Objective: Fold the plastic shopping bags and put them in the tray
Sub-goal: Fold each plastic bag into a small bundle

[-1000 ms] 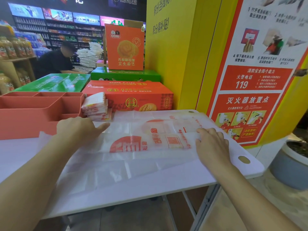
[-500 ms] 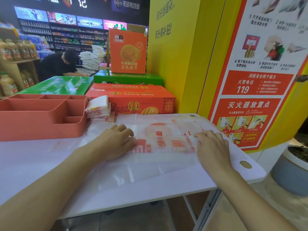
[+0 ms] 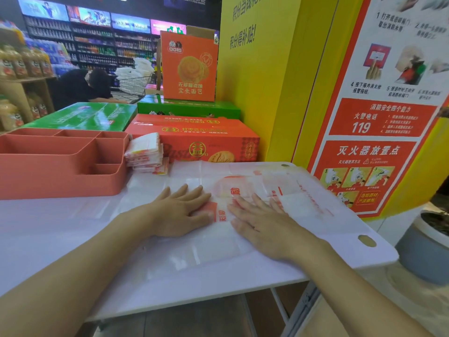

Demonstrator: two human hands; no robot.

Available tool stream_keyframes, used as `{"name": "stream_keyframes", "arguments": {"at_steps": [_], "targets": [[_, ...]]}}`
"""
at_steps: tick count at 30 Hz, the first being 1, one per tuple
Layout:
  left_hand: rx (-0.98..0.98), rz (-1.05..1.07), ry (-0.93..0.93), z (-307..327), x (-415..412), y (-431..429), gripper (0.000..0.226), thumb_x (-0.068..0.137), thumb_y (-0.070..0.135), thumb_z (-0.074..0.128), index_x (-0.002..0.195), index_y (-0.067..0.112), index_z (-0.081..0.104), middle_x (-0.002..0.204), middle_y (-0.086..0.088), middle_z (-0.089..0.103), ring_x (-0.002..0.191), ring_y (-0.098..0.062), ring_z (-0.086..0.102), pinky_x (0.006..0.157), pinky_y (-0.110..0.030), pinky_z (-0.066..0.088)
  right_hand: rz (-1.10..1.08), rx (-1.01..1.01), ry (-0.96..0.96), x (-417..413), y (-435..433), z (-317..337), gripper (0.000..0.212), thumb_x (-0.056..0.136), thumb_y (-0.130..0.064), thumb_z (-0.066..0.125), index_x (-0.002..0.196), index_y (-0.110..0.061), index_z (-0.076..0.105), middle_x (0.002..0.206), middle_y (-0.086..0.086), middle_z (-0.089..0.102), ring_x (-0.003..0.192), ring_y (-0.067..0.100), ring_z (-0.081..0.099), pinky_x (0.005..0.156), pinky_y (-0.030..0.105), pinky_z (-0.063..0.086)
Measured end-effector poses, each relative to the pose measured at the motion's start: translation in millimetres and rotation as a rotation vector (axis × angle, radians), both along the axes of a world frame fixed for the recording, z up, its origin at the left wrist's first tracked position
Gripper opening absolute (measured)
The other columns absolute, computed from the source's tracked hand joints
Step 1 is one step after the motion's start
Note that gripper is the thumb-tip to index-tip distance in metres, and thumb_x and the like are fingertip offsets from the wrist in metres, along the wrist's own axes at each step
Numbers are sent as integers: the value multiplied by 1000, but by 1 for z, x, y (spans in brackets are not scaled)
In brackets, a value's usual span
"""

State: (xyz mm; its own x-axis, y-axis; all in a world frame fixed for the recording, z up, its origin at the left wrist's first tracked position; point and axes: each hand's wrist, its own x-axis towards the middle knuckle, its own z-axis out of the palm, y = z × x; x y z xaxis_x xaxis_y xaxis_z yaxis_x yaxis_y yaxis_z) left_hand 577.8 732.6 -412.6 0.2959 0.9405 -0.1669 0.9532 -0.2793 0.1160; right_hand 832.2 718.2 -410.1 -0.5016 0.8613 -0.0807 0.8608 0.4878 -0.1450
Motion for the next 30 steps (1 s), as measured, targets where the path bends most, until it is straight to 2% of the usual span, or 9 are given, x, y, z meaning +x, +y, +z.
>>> {"name": "stream_keyframes", "arguments": {"at_steps": [4, 7, 10, 14, 17, 20, 24, 28, 30], "targets": [[0, 0, 42, 2, 3, -1, 72, 94, 75, 14, 156, 46, -9, 163, 19, -18, 151, -15, -23, 122, -49, -14, -9, -30, -49, -2, 0, 4, 57, 102, -65, 9, 157, -52, 1, 163, -28, -16, 152, 8, -21, 124, 45, -14], [76, -111, 47, 1, 7, -3, 62, 102, 61, 15, 157, 43, -6, 162, 20, -19, 150, -12, -24, 121, -49, -16, -19, -10, -65, -9, -1, 8, 59, 102, -65, 10, 158, -50, 1, 165, -24, -13, 154, 11, -18, 125, 48, -11], [34, -184, -11, -1, 10, -3, 56, 105, 52, 15, 157, 43, -6, 162, 23, -17, 149, -7, -22, 123, -45, -13, 16, -7, -30, -16, -4, 7, 60, 103, -63, 11, 160, -44, 2, 165, -24, -11, 154, 10, -17, 125, 46, -10], [-10, -161, -24, -1, 12, -2, 55, 106, 51, 12, 157, 42, -7, 162, 24, -16, 149, -5, -21, 124, -44, -12, 10, -23, -9, -13, -4, 3, 58, 104, -60, 9, 159, -46, -1, 164, -26, -14, 153, 6, -18, 126, 43, -10], [-42, -72, 25, 4, 9, -2, 56, 106, 50, 10, 157, 38, -10, 164, 17, -18, 151, -11, -20, 124, -45, -9, -82, -20, -61, -1, 2, 2, 57, 106, -55, 6, 160, -43, -5, 166, -22, -16, 154, 12, -19, 126, 45, -10], [-68, -15, 119, 7, 2, -3, 61, 104, 54, 10, 157, 35, -15, 164, 10, -24, 151, -19, -23, 123, -51, -7, -207, -42, -78, 15, 9, 1, 58, 105, -55, 5, 160, -41, -6, 167, -16, -18, 154, 16, -22, 125, 46, -10], [-50, 2, 91, 5, 1, -4, 65, 102, 60, 11, 157, 35, -14, 164, 11, -22, 151, -18, -23, 123, -50, -8, -235, -41, -75, 17, 12, -1, 62, 103, -60, 8, 161, -40, -5, 168, -13, -16, 154, 18, -19, 125, 47, -9], [32, -56, 14, 4, -3, -6, 80, 92, 74, 17, 159, 36, -2, 165, 15, -14, 151, -11, -21, 124, -44, -9, -187, 25, 6, 20, 10, 3, 64, 102, -65, 19, 161, -41, 11, 169, -15, -1, 156, 16, -9, 126, 49, -5], [92, -129, -19, 8, -3, -7, 81, 90, 77, 23, 159, 37, 8, 167, 14, -5, 153, -10, -13, 125, -39, -3, -129, 35, 56, 21, 9, 5, 62, 102, -66, 26, 159, -42, 20, 168, -20, 6, 156, 11, -4, 127, 45, -4]]}}
